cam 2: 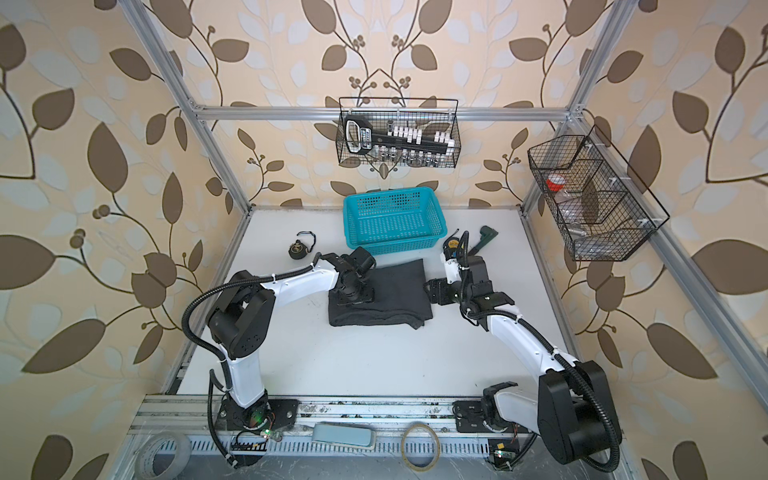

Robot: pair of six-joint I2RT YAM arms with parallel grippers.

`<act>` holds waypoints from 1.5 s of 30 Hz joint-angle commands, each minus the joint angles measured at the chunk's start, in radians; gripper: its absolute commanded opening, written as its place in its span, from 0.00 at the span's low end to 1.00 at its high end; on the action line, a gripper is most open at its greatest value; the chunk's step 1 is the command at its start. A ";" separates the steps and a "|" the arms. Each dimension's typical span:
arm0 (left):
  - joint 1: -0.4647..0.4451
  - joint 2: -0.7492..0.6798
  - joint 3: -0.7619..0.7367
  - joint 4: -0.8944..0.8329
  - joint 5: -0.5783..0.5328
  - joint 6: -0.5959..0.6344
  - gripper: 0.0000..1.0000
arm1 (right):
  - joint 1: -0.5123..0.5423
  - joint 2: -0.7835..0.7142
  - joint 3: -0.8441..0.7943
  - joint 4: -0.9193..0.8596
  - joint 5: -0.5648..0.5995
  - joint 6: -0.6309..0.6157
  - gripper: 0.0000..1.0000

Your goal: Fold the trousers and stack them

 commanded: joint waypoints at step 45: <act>0.243 0.087 0.118 -0.228 -0.137 -0.683 0.72 | -0.026 -0.011 0.052 0.016 -0.170 0.013 0.81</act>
